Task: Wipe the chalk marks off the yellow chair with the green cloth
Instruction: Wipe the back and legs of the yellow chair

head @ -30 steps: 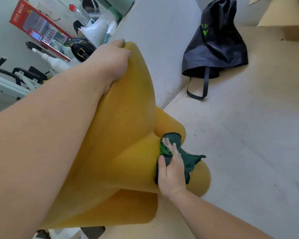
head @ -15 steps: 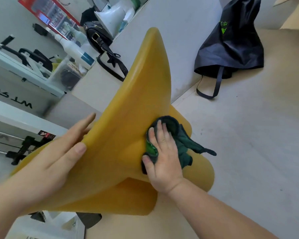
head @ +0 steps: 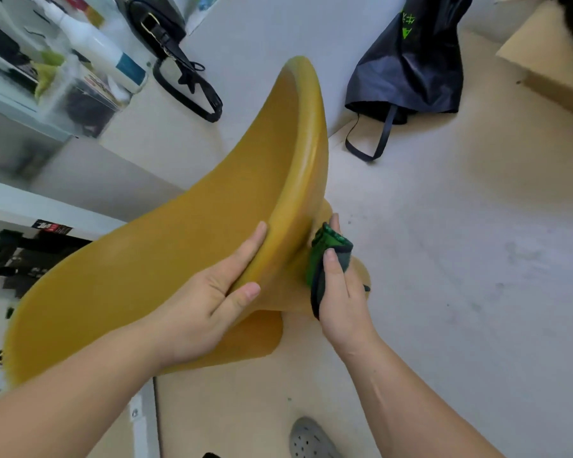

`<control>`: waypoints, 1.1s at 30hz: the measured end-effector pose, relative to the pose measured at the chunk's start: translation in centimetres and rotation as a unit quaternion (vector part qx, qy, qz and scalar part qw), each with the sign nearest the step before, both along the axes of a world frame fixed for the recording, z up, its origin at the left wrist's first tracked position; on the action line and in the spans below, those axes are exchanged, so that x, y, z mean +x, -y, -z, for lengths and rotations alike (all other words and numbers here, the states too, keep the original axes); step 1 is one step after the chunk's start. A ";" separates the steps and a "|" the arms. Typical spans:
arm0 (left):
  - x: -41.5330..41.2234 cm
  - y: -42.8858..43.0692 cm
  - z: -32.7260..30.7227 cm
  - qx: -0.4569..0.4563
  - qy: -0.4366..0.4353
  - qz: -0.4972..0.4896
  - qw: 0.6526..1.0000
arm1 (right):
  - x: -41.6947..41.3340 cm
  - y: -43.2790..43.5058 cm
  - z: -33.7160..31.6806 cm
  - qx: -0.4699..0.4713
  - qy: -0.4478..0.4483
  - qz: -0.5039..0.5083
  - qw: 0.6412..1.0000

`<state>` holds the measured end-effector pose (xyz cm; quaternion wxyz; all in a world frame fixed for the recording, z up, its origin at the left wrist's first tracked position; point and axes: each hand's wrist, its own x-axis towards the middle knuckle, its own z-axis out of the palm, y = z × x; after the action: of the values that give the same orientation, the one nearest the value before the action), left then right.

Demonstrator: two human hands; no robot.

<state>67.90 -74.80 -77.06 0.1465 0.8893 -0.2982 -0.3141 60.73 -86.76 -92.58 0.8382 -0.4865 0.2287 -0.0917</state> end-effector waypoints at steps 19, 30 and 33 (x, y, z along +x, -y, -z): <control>1.0 16.7 1.2 -0.063 0.009 -0.107 0.992 | -9.8 0.8 -11.6 -0.067 -0.224 -0.048 0.971; 4.1 11.4 -4.4 0.123 0.140 0.249 0.950 | -6.6 -1.3 -13.8 -0.205 -0.309 -0.018 0.929; 2.2 8.0 -4.0 0.137 0.247 0.390 0.877 | -6.5 -1.0 -14.3 -0.253 -0.306 -0.025 0.917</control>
<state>70.11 -82.85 -73.05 -0.1895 0.7611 -0.6011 -0.1534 54.19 -85.73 -78.26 0.5779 -0.6925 0.4310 0.0283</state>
